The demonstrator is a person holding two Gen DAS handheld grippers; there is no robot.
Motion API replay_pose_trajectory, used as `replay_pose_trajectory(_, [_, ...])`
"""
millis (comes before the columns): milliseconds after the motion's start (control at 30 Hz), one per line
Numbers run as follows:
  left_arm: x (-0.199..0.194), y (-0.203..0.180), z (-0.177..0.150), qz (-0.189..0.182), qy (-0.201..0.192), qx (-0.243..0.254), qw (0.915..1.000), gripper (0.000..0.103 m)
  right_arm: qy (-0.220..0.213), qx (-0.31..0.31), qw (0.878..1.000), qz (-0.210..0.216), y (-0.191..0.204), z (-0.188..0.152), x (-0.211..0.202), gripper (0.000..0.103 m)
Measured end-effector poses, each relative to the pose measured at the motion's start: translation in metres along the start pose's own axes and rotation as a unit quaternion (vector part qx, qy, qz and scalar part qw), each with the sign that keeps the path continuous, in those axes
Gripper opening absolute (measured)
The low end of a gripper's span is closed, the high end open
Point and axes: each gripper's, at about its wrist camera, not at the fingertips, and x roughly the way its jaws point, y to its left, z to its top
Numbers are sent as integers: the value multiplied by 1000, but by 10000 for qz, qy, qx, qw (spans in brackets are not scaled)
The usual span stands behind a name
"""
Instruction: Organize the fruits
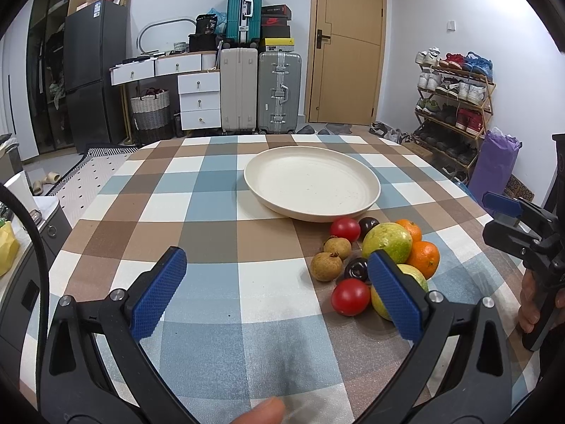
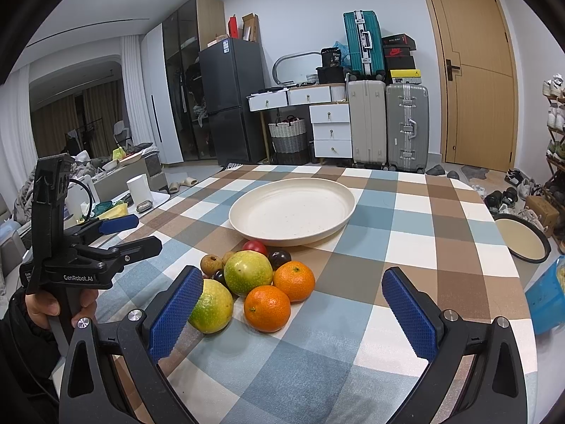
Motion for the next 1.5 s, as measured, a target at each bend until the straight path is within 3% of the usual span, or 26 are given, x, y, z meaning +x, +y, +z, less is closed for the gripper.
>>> replay_pose_trajectory(900, [6, -2, -2, -115, 105, 117, 9998, 102, 17, 8, 10000, 9, -1, -1, 1, 103])
replay_pose_trajectory(1500, [6, 1, -1, 24, 117, 95, 9999, 102, 20, -7, 10000, 12, 1, -1, 1, 103])
